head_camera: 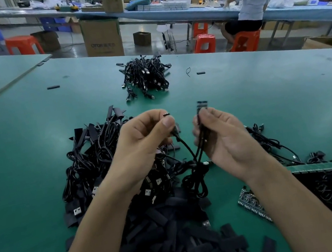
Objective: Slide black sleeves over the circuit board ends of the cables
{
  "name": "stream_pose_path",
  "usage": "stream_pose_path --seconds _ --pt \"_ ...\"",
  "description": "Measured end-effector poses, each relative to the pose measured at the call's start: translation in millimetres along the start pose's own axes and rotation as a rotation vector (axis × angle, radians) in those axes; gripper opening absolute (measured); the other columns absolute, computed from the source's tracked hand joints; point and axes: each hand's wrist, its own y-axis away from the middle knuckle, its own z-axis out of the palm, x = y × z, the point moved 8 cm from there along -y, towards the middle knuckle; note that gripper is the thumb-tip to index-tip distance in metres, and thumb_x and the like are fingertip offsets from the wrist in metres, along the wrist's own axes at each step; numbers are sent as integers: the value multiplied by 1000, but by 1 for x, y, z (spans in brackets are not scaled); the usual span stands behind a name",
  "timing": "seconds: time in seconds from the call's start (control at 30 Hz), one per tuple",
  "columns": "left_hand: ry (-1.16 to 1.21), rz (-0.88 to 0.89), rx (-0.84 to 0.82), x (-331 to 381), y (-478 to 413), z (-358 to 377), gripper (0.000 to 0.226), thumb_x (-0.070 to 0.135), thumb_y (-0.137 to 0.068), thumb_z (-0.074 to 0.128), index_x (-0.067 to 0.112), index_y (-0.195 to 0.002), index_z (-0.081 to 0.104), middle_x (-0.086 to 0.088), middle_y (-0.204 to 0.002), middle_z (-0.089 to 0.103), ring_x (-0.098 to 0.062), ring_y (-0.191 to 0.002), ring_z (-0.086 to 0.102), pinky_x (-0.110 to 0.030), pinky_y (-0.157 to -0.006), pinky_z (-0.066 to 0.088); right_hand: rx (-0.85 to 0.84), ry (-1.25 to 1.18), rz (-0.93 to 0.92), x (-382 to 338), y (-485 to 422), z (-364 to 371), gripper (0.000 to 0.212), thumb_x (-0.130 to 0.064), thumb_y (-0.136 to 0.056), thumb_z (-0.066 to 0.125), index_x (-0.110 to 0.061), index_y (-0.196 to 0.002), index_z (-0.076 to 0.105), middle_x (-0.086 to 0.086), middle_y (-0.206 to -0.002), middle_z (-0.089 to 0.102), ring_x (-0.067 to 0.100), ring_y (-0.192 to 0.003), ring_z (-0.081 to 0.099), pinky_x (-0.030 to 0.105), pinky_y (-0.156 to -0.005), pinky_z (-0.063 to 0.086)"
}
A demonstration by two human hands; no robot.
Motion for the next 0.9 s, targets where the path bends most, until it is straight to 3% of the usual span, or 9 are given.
stream_pose_path --seconds 0.07,0.2,0.33,0.5,0.57,0.67,0.77,0.83,0.9 --pt "72 2 16 3 -2 -8 13 30 -82 65 18 -84 66 1 -82 67 -13 -81 65 -26 -75 57 153 22 -64 -10 -2 -19 13 -25 -77 67 -17 -86 63 -6 -74 62 7 -66 49 18 -60 44" --pt "135 44 78 10 -1 -16 11 32 -92 56 23 -89 61 -4 -97 74 -27 -96 71 -46 -87 58 455 386 -247 -28 3 -42 12 -25 -82 76 -22 -86 65 -12 -72 61 -1 -56 49 15 -59 41" --pt "146 129 194 18 3 -23 9 28 -100 49 21 -97 49 1 -78 69 -21 -73 69 -42 -78 58 649 251 -380 -38 11 -59 10 -12 -92 70 -16 -89 61 -6 -65 60 6 -46 48 20 -47 44" --pt "133 346 382 47 11 -45 7 24 -106 44 25 -100 45 9 -63 48 -8 -54 43 -24 -55 48 756 250 -431 -38 18 -72 13 -12 -97 63 -17 -91 53 5 -82 59 9 -58 65 23 -65 57" --pt "103 388 407 52 13 -48 8 25 -107 45 26 -99 44 10 -61 42 -9 -52 32 -21 -47 35 706 373 -376 -33 14 -70 12 -12 -95 67 -16 -91 56 8 -87 63 13 -62 68 29 -68 60" --pt "15 377 385 49 10 -42 13 24 -107 45 28 -96 50 7 -61 36 -12 -52 23 -22 -45 26 441 661 -208 -14 3 -50 11 -12 -86 77 -16 -85 67 0 -78 71 22 -71 72 40 -73 63" --pt "-96 340 360 41 7 -36 19 20 -107 42 26 -101 59 10 -62 35 -7 -51 26 -19 -47 30 166 987 -70 8 -1 -28 15 -19 -76 87 -24 -79 73 -5 -78 73 14 -77 72 27 -74 58" --pt "-127 300 360 35 6 -37 25 18 -106 40 26 -111 64 11 -67 42 -4 -54 32 -17 -50 33 117 1134 -64 12 0 -21 19 -25 -72 89 -25 -74 71 -6 -73 70 -1 -66 65 13 -64 49" --pt "-123 264 363 30 4 -39 33 15 -102 40 28 -122 63 12 -75 51 -2 -58 37 -15 -52 36 81 1272 -46 18 2 -13 28 -37 -72 88 -22 -68 66 -6 -65 66 -5 -55 57 9 -52 41"
